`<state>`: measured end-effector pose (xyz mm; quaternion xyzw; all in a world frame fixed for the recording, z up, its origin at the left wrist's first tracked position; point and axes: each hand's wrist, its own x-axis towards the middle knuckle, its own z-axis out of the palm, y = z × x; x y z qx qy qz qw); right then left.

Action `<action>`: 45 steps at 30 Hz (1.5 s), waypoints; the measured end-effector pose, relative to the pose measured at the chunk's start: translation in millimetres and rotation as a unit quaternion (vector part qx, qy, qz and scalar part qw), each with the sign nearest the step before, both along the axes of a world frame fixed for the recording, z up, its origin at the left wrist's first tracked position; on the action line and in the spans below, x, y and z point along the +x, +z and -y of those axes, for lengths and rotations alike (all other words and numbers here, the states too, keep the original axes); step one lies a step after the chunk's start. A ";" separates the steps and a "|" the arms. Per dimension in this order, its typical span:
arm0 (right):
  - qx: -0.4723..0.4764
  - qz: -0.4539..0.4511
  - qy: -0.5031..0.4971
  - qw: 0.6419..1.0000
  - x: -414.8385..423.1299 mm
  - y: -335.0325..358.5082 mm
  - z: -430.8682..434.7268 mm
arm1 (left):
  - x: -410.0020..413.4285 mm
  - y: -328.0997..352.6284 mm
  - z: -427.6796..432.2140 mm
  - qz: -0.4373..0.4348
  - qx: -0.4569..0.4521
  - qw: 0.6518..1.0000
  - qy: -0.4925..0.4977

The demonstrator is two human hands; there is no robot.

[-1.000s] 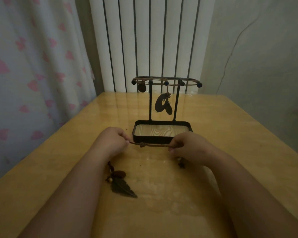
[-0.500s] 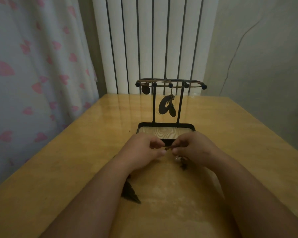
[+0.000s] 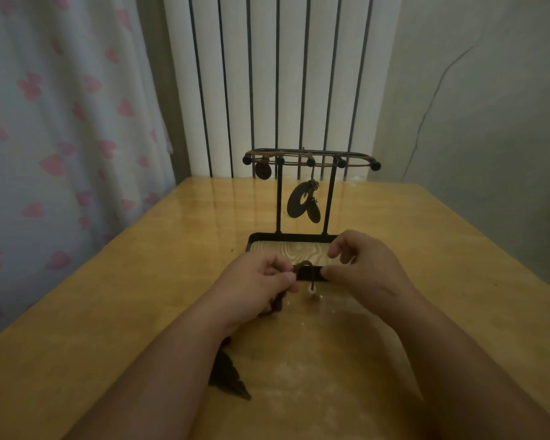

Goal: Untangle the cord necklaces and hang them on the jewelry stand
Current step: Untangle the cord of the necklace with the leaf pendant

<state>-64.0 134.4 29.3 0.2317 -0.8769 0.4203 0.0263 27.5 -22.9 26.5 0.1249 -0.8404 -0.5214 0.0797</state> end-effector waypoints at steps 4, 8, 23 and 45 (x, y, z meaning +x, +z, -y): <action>-0.073 0.090 0.067 0.991 5.6 2.6 3.5 | -3.6 -1.8 -1.2 -0.029 0.004 0.999 0.035; -0.101 0.113 0.085 0.985 7.9 0.2 7.6 | -4.4 -3.4 -0.7 -0.044 -0.006 0.998 0.046; -0.103 0.098 0.090 0.986 7.8 -8.9 14.6 | -4.2 -1.0 -3.1 -0.046 -0.017 0.997 0.057; -0.100 0.086 0.128 0.983 12.8 -10.2 16.9 | -2.0 3.1 -2.6 -0.097 -0.052 0.993 0.051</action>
